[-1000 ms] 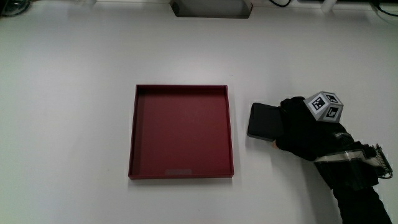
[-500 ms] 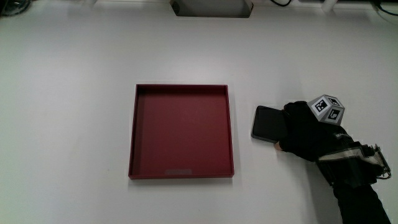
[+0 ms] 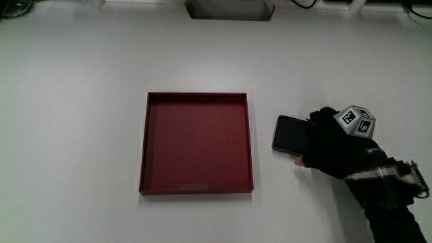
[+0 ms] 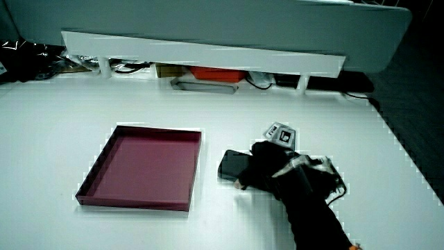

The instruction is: Place battery on desk

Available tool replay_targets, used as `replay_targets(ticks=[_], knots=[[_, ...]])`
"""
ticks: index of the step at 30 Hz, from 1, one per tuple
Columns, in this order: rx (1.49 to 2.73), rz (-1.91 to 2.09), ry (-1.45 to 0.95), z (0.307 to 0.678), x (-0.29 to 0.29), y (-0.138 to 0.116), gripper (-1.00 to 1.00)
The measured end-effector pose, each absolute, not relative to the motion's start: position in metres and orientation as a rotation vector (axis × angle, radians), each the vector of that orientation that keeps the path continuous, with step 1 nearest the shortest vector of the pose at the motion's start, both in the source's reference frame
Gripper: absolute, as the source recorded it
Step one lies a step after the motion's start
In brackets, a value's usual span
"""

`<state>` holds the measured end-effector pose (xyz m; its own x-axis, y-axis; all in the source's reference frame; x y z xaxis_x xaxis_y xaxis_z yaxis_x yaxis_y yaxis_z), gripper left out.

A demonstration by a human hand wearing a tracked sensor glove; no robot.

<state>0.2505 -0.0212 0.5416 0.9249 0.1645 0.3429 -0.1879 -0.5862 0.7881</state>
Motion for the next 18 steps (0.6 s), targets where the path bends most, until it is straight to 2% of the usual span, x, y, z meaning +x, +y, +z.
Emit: replay_targets(ticks=[5,10,12,18], knots=[[2.169,0.414,-0.142,0.495,0.229,-0.013,-1.0],[2.179,0.367,-0.236,0.457,0.221,0.002,-1.0],[2.125,0.44,-0.183,0.43,0.217,0.008,-1.0],[2.312,0.395,-0.317,0.386,0.223,0.014,-1.0]])
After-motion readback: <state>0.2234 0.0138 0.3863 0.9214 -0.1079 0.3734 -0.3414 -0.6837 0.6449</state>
